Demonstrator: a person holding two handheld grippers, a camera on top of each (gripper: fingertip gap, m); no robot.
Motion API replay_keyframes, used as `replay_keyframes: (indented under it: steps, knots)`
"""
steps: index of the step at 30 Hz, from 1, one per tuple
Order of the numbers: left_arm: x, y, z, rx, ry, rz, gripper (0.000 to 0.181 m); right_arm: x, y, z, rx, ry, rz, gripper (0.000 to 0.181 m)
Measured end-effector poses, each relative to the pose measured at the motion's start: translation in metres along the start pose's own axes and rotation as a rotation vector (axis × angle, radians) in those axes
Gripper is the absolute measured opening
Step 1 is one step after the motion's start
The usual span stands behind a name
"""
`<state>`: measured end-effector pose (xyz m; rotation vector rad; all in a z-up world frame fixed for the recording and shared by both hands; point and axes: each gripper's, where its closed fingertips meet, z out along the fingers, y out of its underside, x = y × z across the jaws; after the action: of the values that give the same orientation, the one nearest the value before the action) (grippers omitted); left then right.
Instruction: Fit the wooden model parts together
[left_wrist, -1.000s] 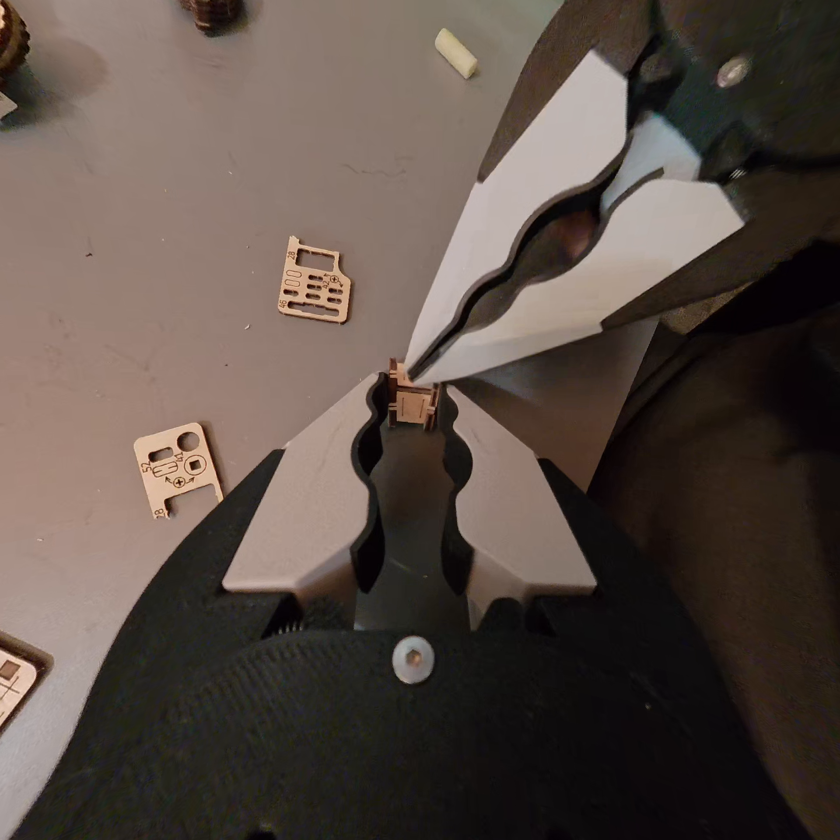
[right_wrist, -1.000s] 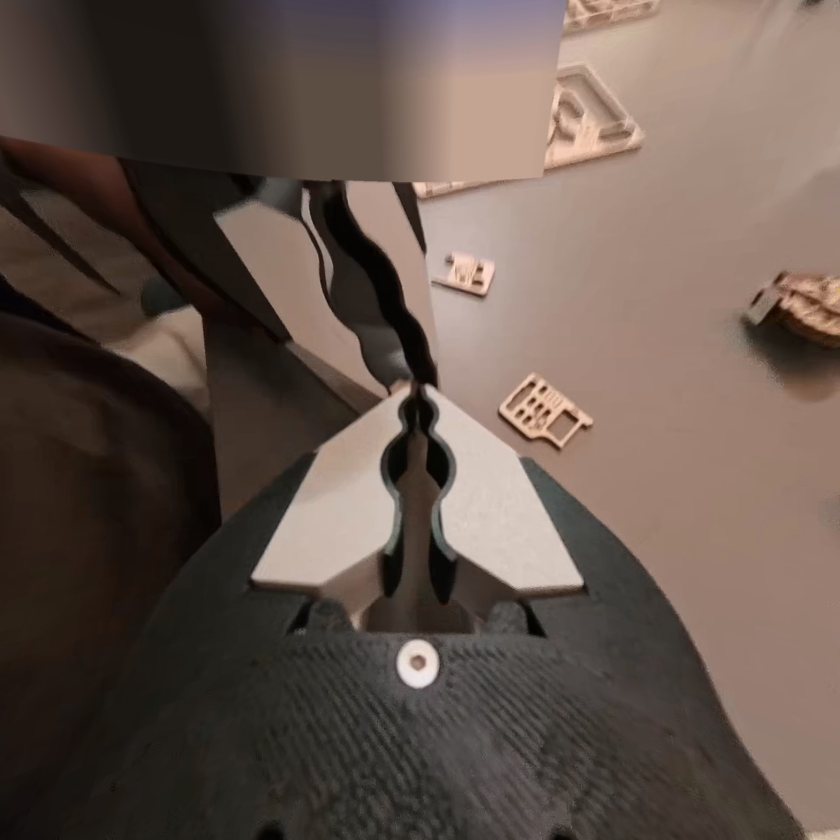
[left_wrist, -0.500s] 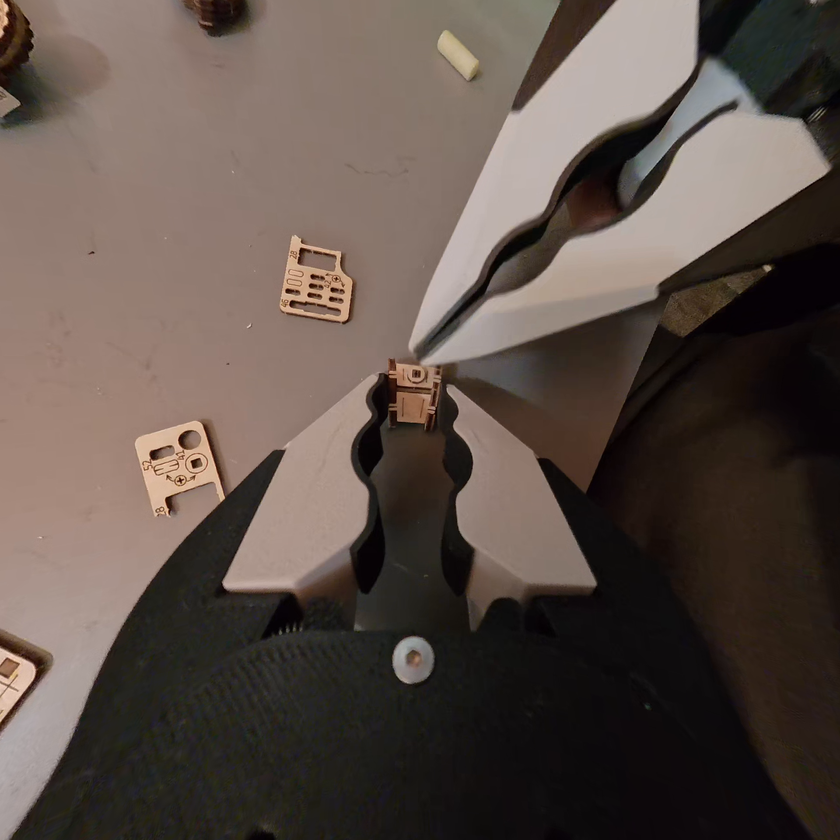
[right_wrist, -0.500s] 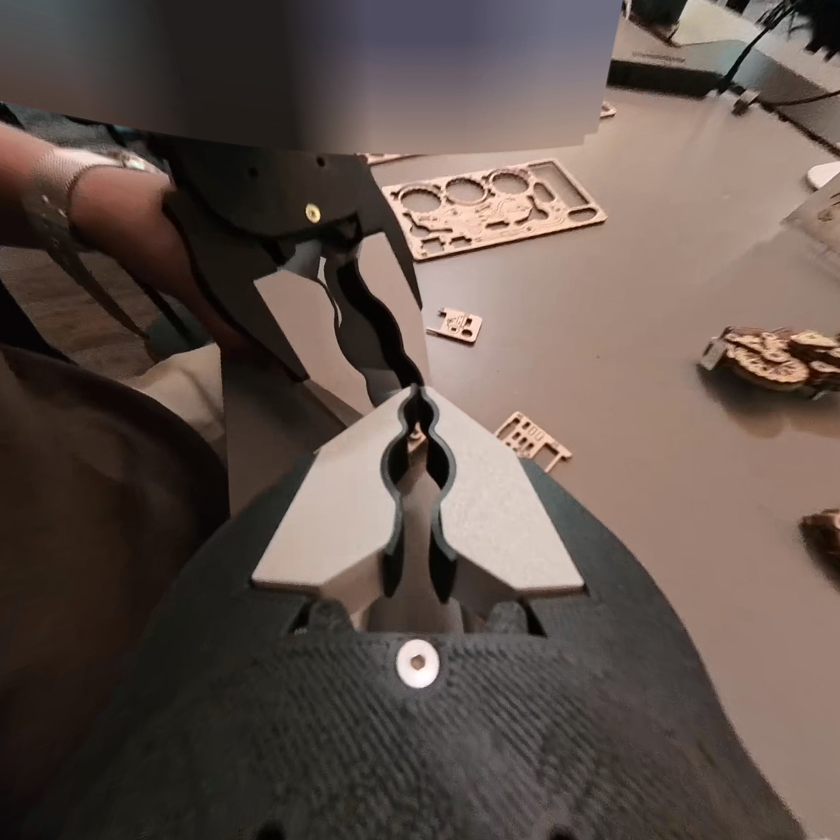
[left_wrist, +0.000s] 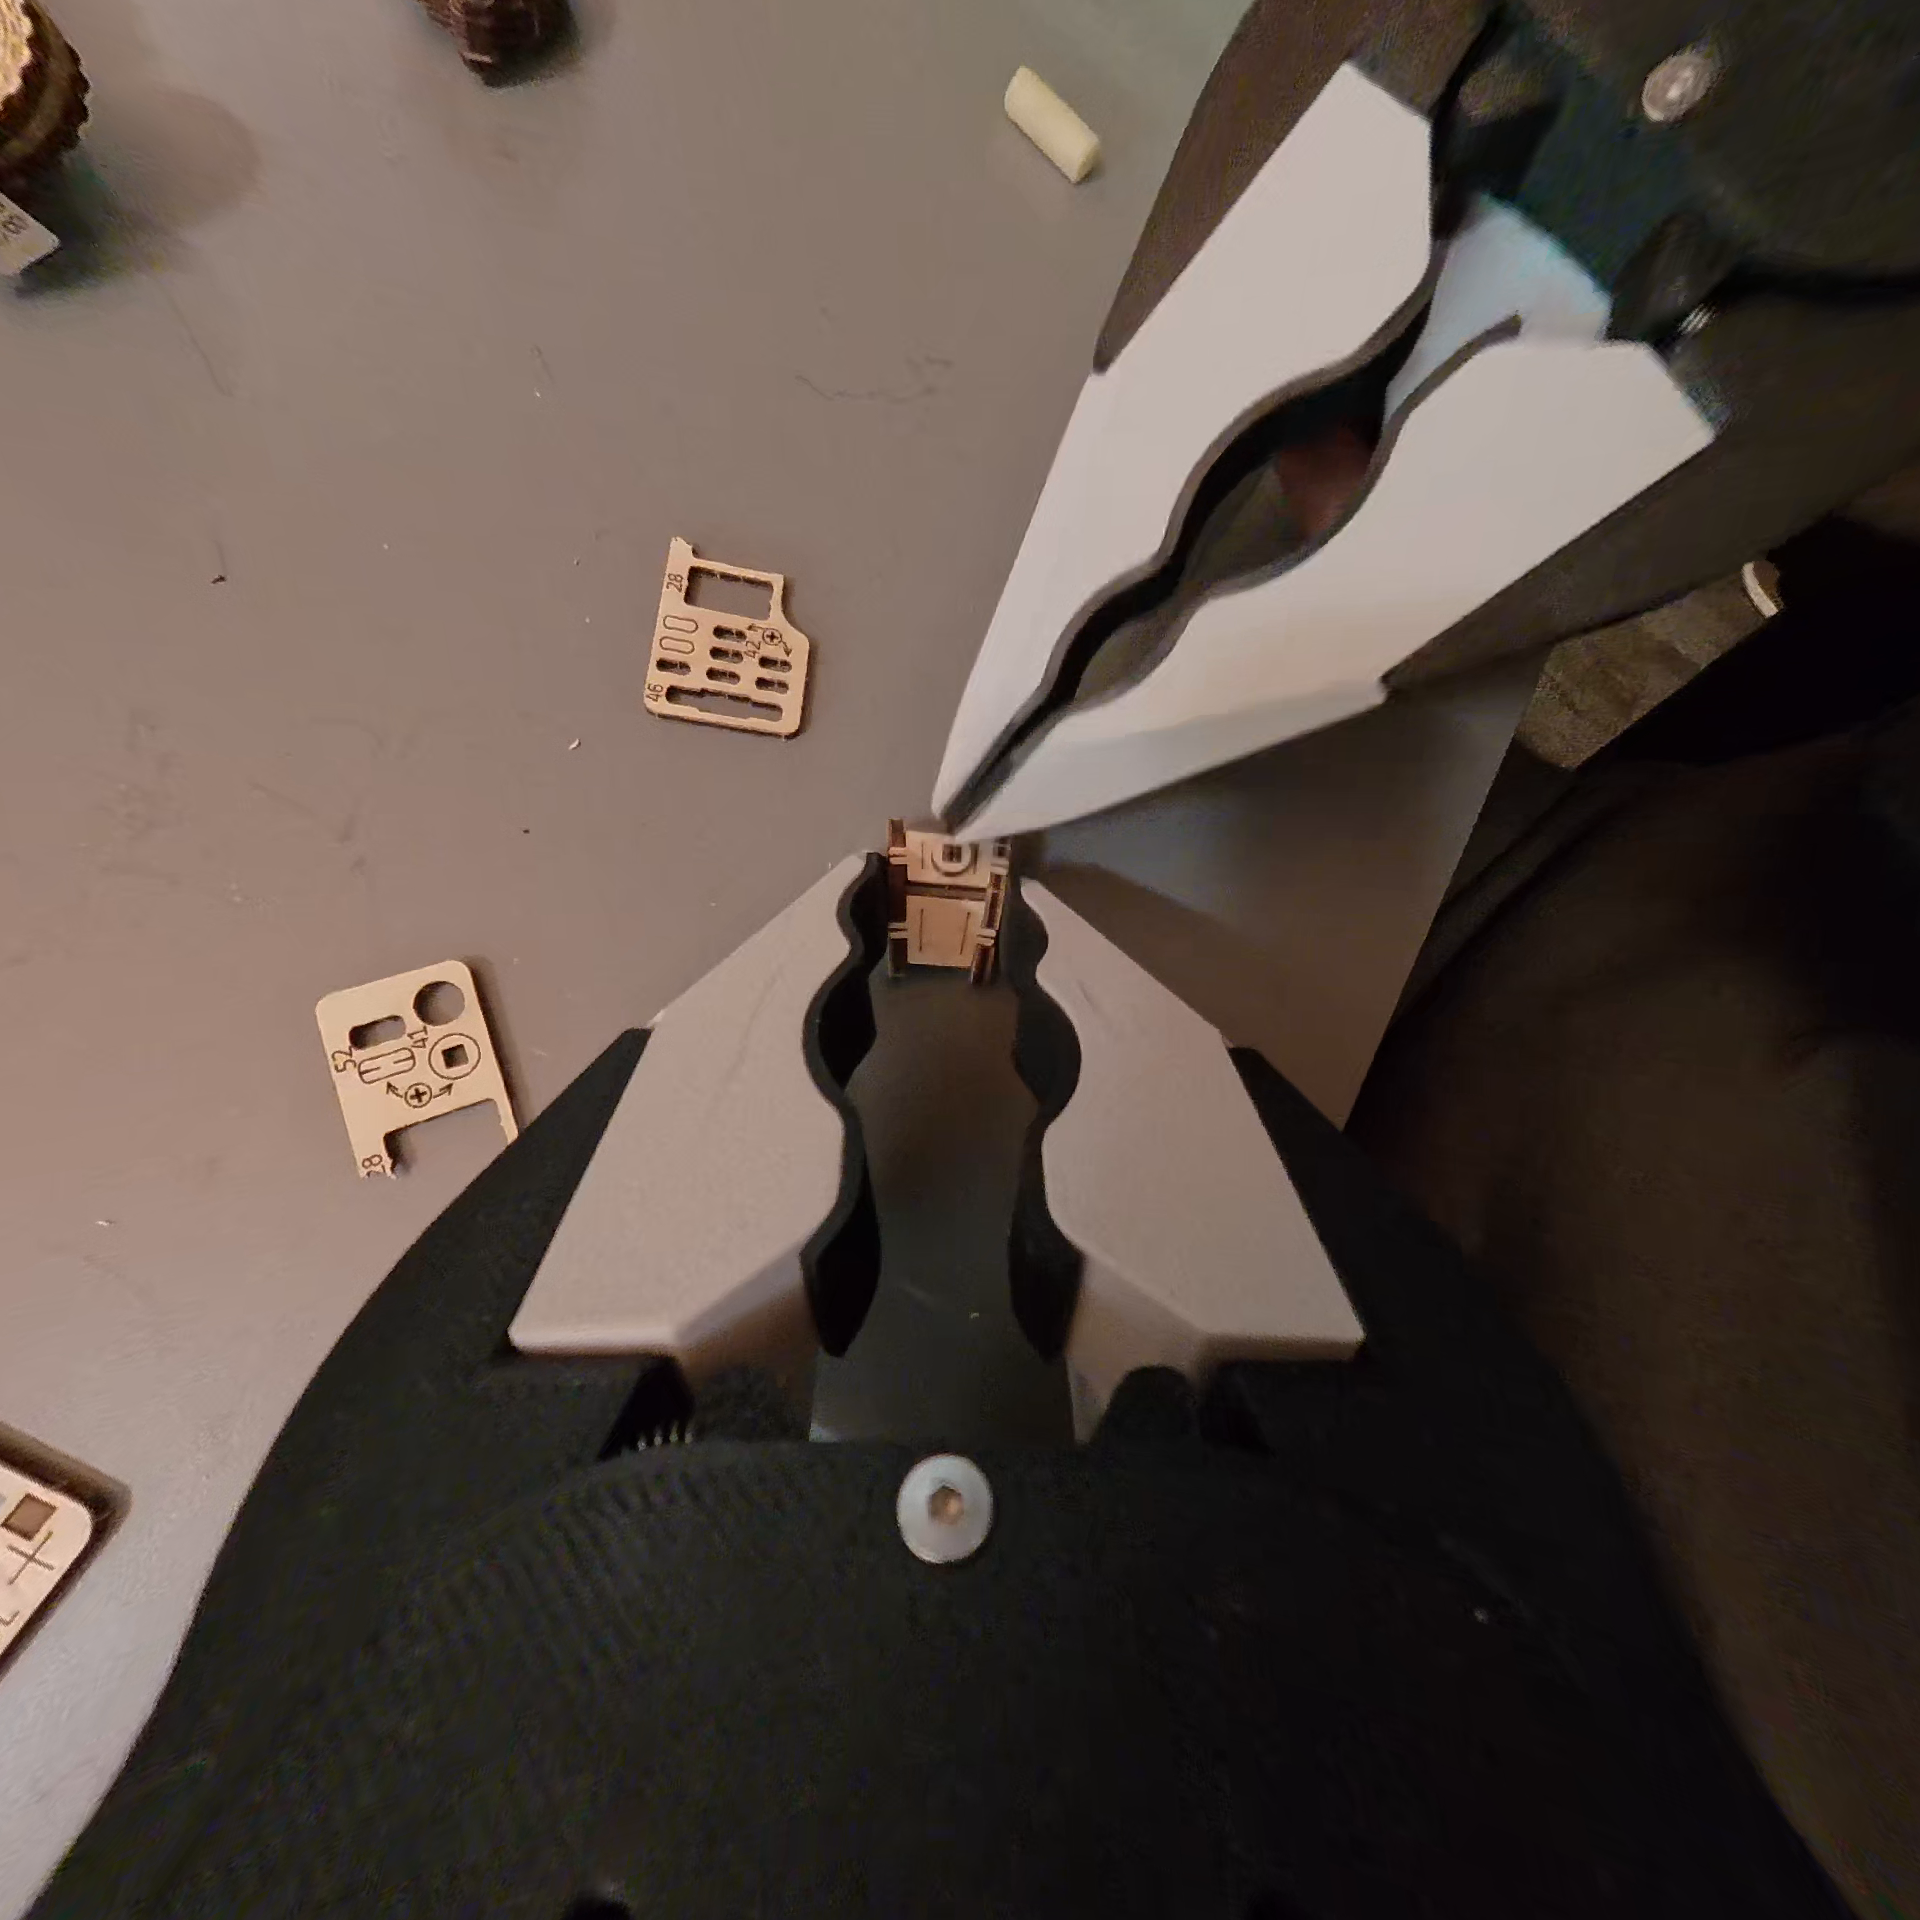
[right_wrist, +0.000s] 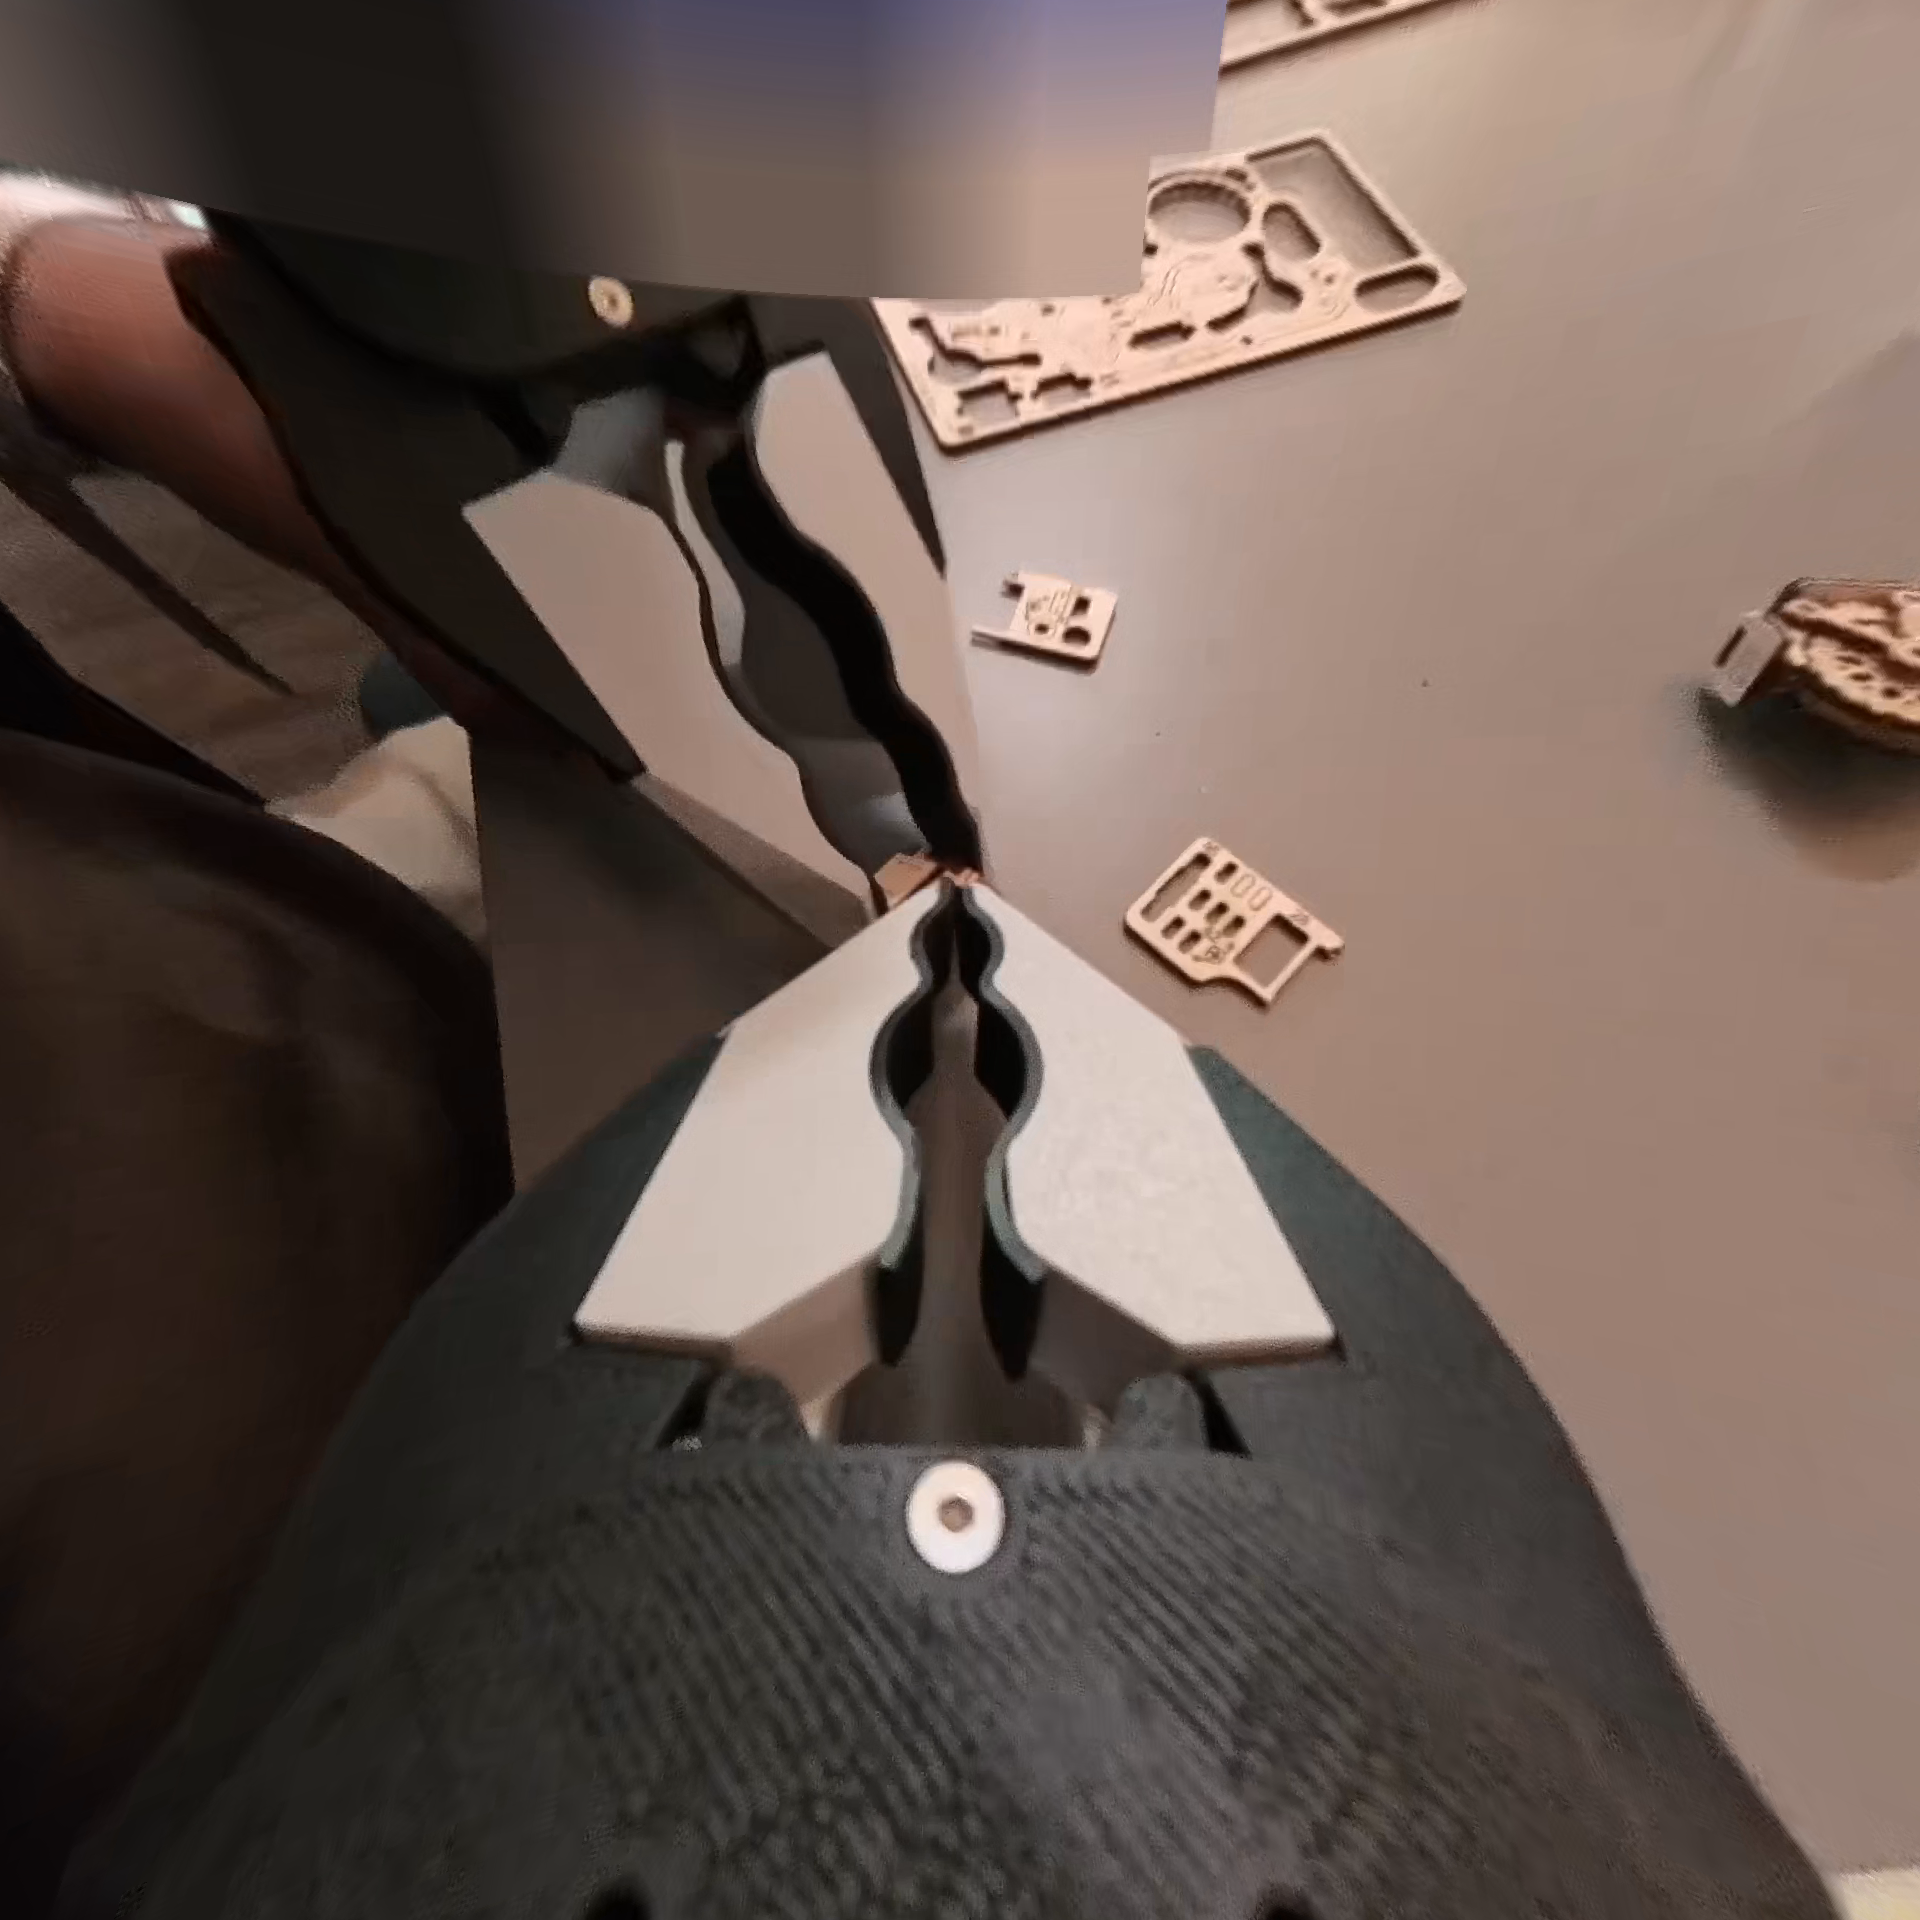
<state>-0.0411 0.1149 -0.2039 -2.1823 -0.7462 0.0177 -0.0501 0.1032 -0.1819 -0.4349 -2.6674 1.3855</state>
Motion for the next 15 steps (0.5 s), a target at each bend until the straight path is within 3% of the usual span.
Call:
replay_keyframes:
  steps: [4, 8, 13, 15]
  knots:
    - [0.0, 0.0, 0.0, 0.0, 0.005, -0.007, 0.02, 0.009, -0.018, -0.012, 0.088, 0.049, 0.002, 0.0]
    - [0.0, 0.0, 0.0, 0.0, 0.004, -0.007, 0.021, 0.001, 0.002, 0.001, -0.009, -0.002, 0.016, 0.0]
    - [0.0, 0.0, 0.0, 0.0, 0.002, -0.005, 0.02, 0.002, -0.021, -0.009, 0.1, 0.012, 0.005, 0.0]
    - [0.0, 0.0, 0.0, 0.0, 0.002, -0.005, 0.02, -0.002, -0.01, -0.001, 0.039, -0.01, -0.002, 0.0]
